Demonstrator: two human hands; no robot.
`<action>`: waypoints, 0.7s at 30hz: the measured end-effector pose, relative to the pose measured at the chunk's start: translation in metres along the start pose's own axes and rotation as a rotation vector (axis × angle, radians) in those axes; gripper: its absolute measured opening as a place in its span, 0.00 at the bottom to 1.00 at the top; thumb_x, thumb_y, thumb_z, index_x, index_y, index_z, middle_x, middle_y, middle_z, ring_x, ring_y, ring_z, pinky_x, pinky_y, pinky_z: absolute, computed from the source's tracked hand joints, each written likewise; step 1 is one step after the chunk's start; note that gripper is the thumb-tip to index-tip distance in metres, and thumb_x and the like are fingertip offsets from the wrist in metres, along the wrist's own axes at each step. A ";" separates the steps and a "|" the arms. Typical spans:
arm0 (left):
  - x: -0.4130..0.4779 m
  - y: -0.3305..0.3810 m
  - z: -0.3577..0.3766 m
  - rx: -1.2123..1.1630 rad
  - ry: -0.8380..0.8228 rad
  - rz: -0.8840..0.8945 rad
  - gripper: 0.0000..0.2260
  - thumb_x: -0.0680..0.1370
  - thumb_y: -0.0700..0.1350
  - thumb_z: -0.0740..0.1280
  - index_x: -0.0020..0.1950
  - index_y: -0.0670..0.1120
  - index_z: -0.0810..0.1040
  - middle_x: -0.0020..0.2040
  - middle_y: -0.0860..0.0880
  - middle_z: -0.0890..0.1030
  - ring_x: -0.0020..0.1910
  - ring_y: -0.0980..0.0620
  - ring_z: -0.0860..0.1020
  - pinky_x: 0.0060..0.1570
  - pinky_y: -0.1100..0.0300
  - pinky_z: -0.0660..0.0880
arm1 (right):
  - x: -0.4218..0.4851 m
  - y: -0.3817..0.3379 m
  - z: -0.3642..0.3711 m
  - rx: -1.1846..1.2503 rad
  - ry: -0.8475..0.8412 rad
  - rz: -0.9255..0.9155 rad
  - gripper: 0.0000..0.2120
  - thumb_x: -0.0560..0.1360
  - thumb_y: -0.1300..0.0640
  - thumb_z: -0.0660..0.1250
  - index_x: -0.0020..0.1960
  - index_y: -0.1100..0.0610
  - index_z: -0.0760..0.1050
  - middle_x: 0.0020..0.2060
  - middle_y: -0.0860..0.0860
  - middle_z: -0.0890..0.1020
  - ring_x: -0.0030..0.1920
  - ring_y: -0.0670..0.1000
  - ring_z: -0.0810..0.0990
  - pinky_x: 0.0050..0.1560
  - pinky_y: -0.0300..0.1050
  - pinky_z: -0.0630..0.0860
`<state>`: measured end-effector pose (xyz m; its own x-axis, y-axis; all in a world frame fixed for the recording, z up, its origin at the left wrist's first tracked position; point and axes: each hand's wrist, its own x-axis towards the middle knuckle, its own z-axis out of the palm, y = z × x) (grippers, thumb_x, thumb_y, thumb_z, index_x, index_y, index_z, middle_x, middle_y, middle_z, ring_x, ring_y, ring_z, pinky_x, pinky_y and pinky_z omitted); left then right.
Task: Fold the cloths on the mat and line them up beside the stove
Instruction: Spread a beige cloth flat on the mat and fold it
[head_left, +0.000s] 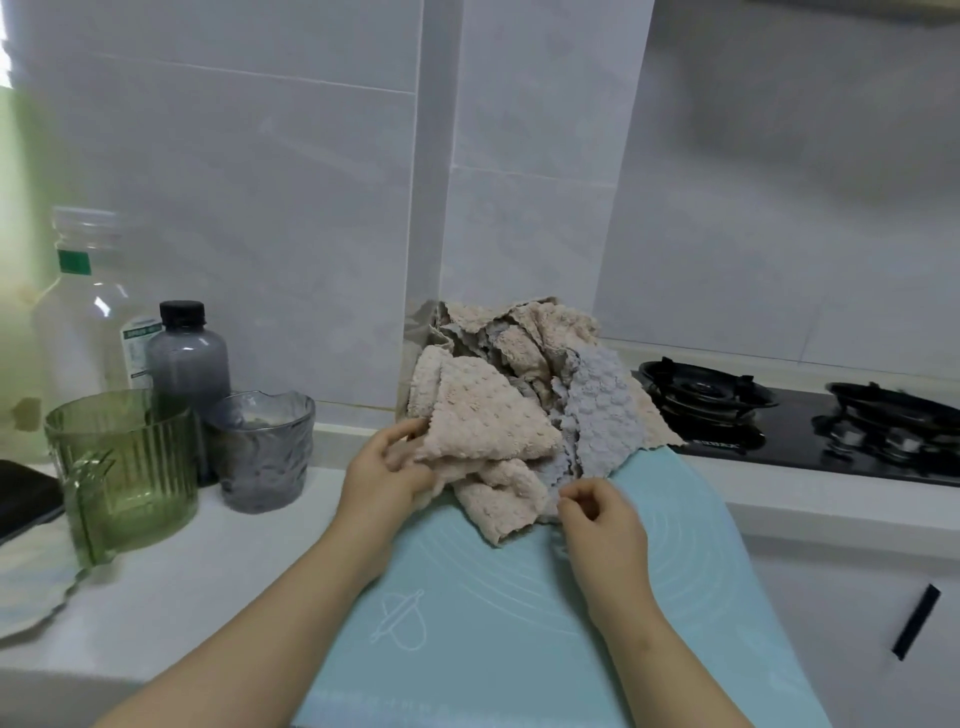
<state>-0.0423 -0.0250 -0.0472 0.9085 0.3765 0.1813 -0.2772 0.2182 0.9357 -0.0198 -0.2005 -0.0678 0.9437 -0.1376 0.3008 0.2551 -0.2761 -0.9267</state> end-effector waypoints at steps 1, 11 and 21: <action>0.003 0.002 -0.004 -0.072 0.057 -0.021 0.21 0.68 0.25 0.59 0.51 0.46 0.76 0.43 0.45 0.79 0.30 0.55 0.78 0.30 0.62 0.70 | -0.001 0.000 0.000 -0.007 -0.007 -0.004 0.10 0.74 0.65 0.62 0.40 0.52 0.74 0.36 0.49 0.78 0.37 0.52 0.76 0.44 0.51 0.77; 0.003 -0.014 -0.023 0.491 0.033 0.184 0.15 0.68 0.54 0.71 0.54 0.60 0.75 0.52 0.49 0.80 0.54 0.49 0.77 0.55 0.52 0.75 | -0.003 0.000 -0.001 0.011 -0.013 -0.019 0.11 0.75 0.65 0.61 0.40 0.51 0.73 0.36 0.47 0.77 0.37 0.50 0.75 0.42 0.46 0.73; -0.012 -0.021 -0.005 1.156 -0.399 1.049 0.18 0.63 0.42 0.58 0.46 0.54 0.82 0.45 0.53 0.84 0.57 0.53 0.73 0.54 0.59 0.64 | 0.002 0.002 0.001 0.113 0.066 -0.062 0.04 0.79 0.54 0.60 0.49 0.46 0.72 0.46 0.45 0.78 0.51 0.54 0.78 0.53 0.53 0.74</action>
<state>-0.0487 -0.0296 -0.0704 0.5504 -0.3720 0.7474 -0.5935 -0.8040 0.0368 -0.0175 -0.1998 -0.0694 0.9104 -0.1866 0.3693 0.3386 -0.1773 -0.9241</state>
